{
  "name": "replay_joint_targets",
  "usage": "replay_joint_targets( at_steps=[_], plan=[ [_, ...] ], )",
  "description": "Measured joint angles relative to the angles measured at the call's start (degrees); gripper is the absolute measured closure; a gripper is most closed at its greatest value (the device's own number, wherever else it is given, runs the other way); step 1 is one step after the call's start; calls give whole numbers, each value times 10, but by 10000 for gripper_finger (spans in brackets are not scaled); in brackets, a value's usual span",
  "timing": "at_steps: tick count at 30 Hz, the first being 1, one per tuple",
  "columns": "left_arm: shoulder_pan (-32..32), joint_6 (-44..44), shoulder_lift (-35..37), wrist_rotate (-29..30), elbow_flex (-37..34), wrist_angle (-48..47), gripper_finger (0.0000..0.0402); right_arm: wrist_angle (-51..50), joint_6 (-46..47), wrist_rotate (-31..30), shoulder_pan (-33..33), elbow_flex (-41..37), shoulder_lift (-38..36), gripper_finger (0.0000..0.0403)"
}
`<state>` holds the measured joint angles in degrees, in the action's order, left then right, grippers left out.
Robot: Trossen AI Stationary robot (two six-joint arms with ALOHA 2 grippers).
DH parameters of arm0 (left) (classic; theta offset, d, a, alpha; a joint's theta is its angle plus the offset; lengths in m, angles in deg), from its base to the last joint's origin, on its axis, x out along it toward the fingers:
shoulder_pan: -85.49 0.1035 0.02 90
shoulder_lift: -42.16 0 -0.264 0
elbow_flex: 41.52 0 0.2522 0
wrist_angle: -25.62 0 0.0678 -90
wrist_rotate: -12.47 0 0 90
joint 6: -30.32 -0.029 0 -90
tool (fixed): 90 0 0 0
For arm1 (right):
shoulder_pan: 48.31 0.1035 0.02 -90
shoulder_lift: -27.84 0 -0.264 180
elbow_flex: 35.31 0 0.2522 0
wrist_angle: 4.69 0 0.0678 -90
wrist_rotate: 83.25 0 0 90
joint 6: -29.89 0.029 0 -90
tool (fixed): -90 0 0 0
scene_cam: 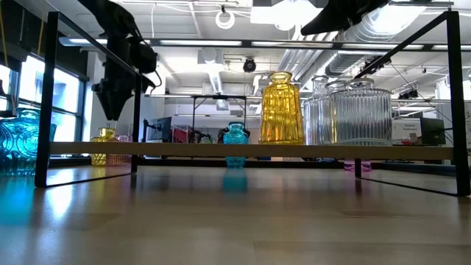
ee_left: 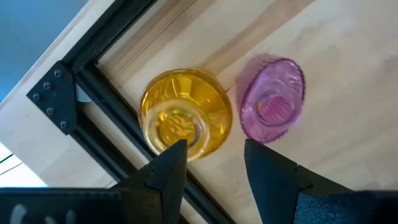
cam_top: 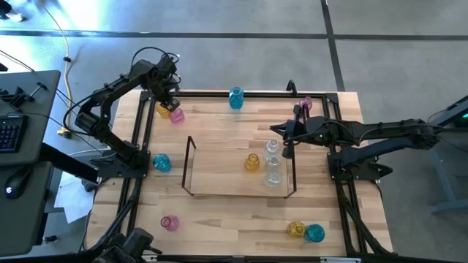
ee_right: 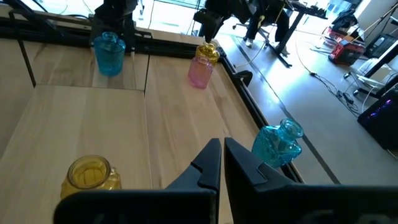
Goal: Sort vases onto shelf
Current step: Put the top yellow vase on the shelf aligned with the other yellow vase
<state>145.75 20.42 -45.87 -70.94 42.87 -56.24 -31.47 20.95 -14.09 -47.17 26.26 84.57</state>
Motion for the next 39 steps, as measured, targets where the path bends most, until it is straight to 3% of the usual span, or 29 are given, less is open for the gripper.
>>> replay_joint_targets(
  at_steps=[22, 39],
  plan=[
    [10, -7, -32, 5, -17, 36, 257, 6, 0, 0, 0, 0, 0, 401],
    [25, -27, -65, 10, -17, 35, 362, -9, 1, 0, 0, 0, 0, 401]
  ],
)
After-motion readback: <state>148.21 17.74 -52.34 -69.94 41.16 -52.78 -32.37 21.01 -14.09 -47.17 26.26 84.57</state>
